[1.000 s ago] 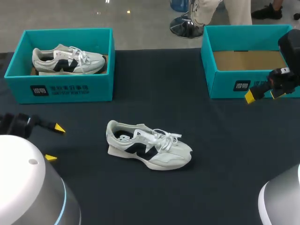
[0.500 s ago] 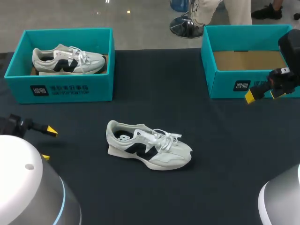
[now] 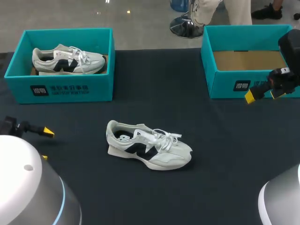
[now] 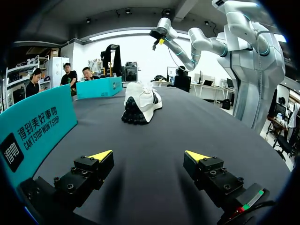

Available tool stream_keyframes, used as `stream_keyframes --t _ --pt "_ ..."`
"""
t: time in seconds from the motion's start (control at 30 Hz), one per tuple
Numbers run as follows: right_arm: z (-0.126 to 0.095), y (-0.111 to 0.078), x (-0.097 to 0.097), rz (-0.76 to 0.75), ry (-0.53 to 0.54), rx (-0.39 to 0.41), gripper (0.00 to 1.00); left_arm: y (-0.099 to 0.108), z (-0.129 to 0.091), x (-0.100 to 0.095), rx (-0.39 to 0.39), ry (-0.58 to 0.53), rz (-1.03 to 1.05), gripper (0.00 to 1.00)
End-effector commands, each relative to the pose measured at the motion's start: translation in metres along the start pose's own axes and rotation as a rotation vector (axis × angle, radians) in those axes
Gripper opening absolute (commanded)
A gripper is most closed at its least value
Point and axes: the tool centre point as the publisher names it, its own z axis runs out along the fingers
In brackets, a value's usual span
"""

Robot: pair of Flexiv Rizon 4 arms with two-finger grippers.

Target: Take the shoe out of the shoebox, open the shoe tongue, remove and reinsert the insole, then place the shoe into the shoebox

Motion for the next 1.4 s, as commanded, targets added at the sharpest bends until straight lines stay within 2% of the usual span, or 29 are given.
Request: stream_keyframes --t 0.03,1.3,1.37,1.4 --pt "0.001 0.004 0.000 0.001 0.000 0.009 1.00 -0.005 0.004 0.003 -0.016 0.020 0.017 1.00" --pt "0.001 0.004 0.000 0.001 0.000 0.009 1.00 -0.005 0.004 0.003 -0.016 0.020 0.017 1.00" --pt "0.001 0.004 0.000 0.001 0.000 0.009 1.00 -0.010 0.013 0.002 0.013 0.018 0.036 1.00" --pt "0.001 0.004 0.000 0.001 0.000 0.009 1.00 -0.013 0.019 0.002 0.000 0.002 0.047 1.00"
